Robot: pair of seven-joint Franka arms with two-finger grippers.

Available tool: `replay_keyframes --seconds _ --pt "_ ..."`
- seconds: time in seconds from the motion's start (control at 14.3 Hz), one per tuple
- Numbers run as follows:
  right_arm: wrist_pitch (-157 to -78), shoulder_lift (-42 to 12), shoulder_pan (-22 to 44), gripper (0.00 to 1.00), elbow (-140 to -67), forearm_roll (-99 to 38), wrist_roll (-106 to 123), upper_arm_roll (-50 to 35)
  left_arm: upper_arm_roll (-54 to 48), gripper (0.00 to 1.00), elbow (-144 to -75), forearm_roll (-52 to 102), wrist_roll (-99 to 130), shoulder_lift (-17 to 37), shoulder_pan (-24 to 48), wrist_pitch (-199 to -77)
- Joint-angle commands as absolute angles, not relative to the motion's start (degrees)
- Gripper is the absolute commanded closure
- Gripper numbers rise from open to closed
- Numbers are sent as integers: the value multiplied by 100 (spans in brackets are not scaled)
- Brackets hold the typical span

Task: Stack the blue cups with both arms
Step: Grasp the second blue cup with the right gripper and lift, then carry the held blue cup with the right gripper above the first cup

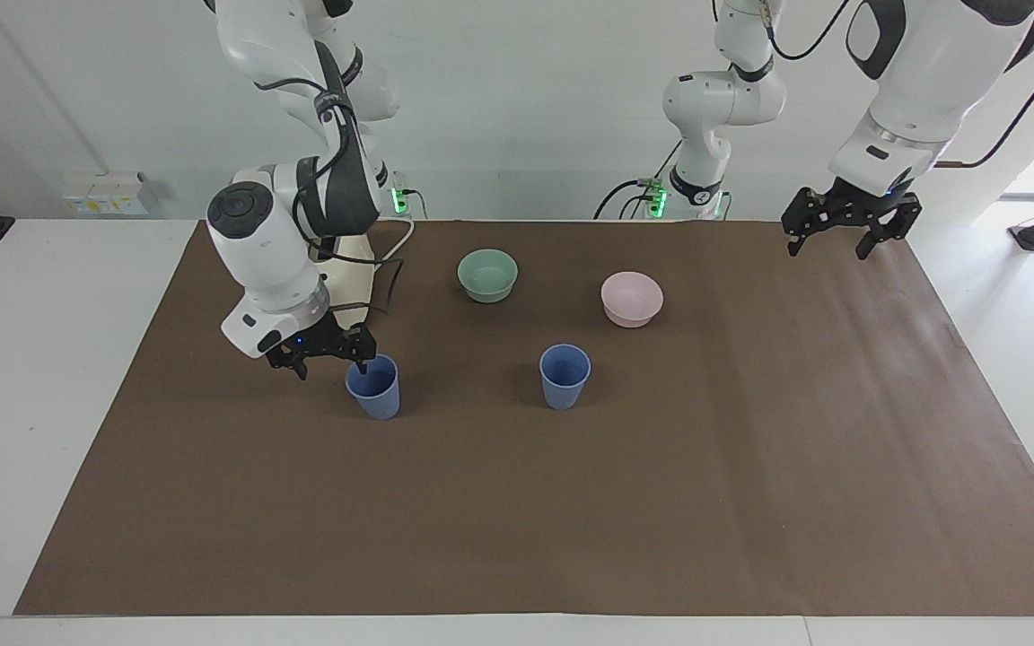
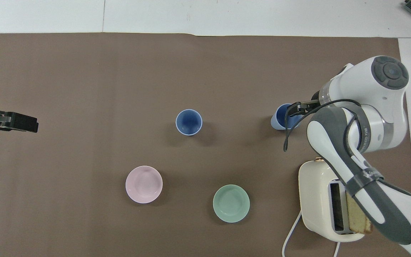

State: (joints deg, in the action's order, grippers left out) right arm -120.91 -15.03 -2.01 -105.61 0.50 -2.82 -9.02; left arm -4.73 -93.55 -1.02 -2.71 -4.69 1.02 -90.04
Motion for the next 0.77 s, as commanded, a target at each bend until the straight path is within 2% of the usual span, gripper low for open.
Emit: replay_keyframes --seconds 0.0,0.14,0.28,0.42,0.49,0.7 --pt "-12270 -1485 -237 0 -10740 -62 -88 -923 -519 0 -9308 -114 -316 -492 35 -8877" --pt "-12331 -1555 -246 0 -10749 -62 17 -923 -484 0 -9299 -123 -299 -492 26 -8833" --pt "-12340 -1564 -246 40 -10749 -62 149 -923 -475 0 -9299 -114 -290 -527 26 -8746" --pt "-12349 -1582 -237 71 -10749 -62 141 -923 -466 0 -9299 -114 -290 -571 26 -8701" --pt "-12349 -1626 -237 83 -10749 -62 123 -923 -448 0 -9299 -114 -299 -571 26 -8675" --pt "-12349 -1652 -237 100 -10723 -53 141 -932 -448 0 -9141 -105 -299 -606 18 -8525"
